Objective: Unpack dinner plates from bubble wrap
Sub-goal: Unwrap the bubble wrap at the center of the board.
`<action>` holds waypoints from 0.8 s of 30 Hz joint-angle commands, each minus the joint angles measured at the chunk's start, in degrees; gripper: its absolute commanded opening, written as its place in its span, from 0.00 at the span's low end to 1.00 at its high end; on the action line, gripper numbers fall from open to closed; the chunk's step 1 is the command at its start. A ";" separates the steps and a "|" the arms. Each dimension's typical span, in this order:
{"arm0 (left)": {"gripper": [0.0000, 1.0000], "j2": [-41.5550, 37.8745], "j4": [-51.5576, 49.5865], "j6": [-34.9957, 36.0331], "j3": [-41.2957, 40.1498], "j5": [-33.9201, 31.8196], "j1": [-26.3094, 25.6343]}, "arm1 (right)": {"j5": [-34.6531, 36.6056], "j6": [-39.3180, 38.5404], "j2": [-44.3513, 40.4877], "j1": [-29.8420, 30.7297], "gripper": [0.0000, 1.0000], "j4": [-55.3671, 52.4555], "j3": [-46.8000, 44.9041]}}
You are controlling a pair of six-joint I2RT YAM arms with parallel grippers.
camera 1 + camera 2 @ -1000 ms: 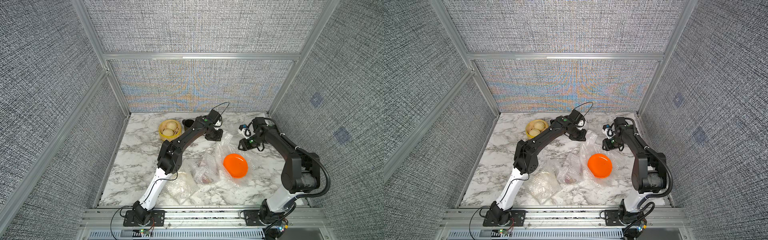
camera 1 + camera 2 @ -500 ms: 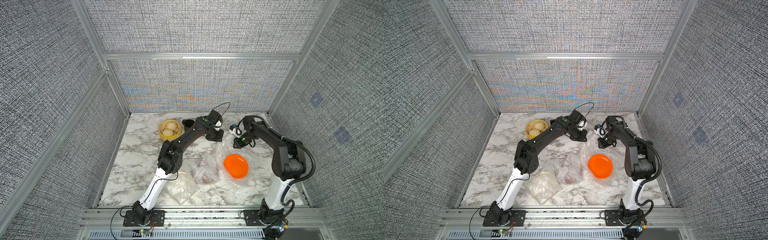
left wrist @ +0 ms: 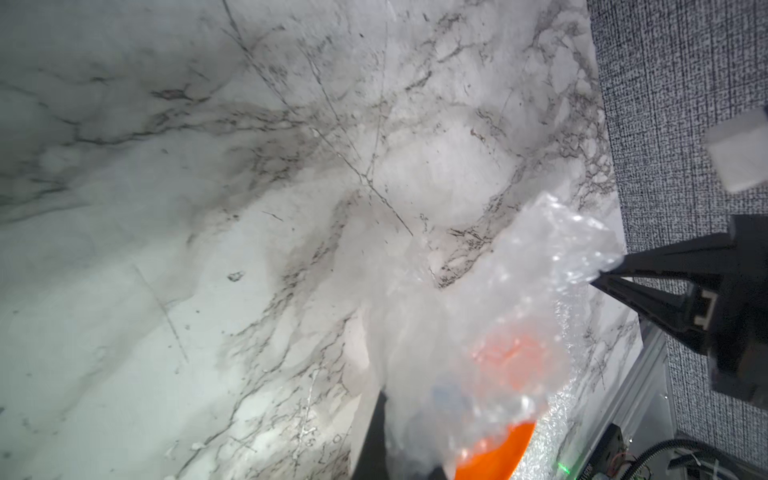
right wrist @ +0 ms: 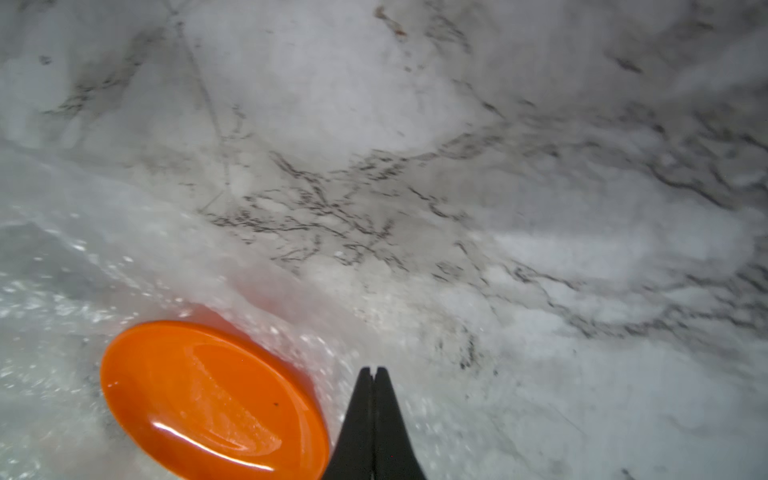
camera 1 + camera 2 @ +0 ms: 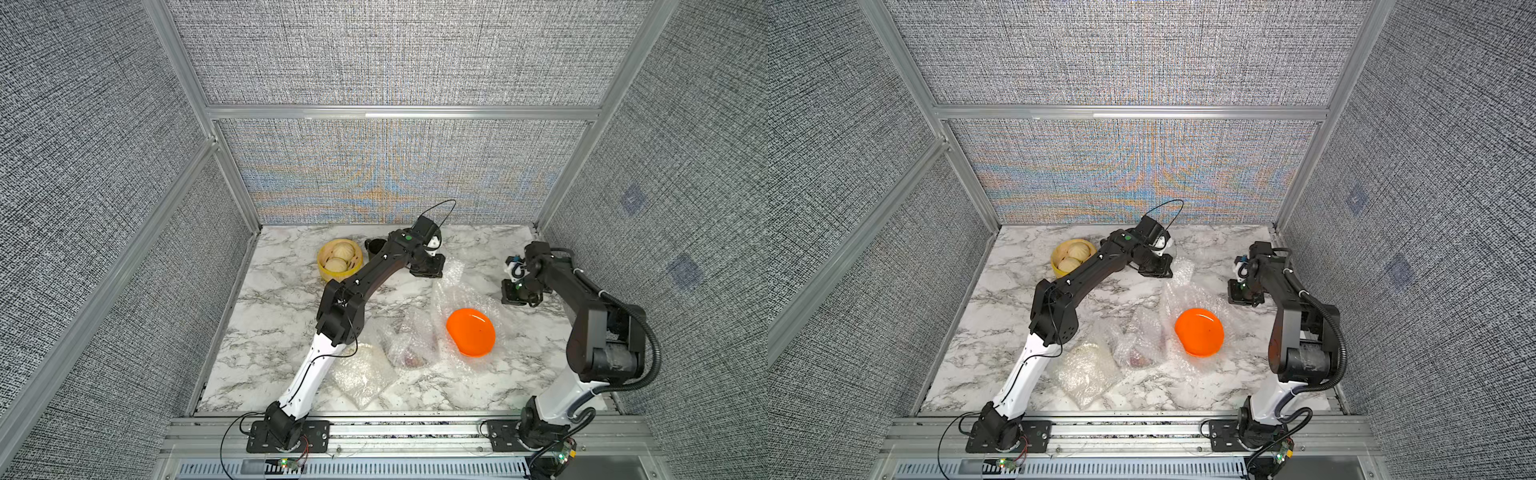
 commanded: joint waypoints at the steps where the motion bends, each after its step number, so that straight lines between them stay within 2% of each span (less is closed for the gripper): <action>1: 0.04 0.46 1.46 -1.88 0.39 -0.11 0.30 | 0.31 5.71 -0.99 0.00 0.00 -1.59 -0.09; 3: 0.04 0.42 2.25 -2.00 0.31 1.05 0.30 | -3.00 5.00 -2.01 0.26 0.00 0.34 -0.35; 5: 0.04 0.29 3.37 -1.90 -0.33 2.91 0.30 | -7.35 0.80 -4.28 2.46 0.23 4.71 -1.63; 7: 0.05 0.37 4.12 -1.60 -0.63 4.57 0.30 | -10.00 -6.71 -5.45 6.27 0.42 7.62 -1.99; 9: 0.06 0.33 3.96 -1.30 -0.85 4.71 0.25 | -7.41 -12.54 -3.35 9.24 0.53 6.64 0.29; 13: 0.06 0.24 3.74 -1.07 -1.07 4.93 0.30 | -7.38 -19.73 5.22 11.37 0.57 1.09 7.87; 17: 0.06 0.41 3.30 -0.74 -1.33 5.23 0.30 | -3.49 -25.06 10.55 13.15 0.60 -1.16 12.01; 24: 0.06 0.62 3.44 -0.88 -1.08 5.89 0.30 | -5.36 -26.20 14.56 13.27 0.57 -1.95 14.75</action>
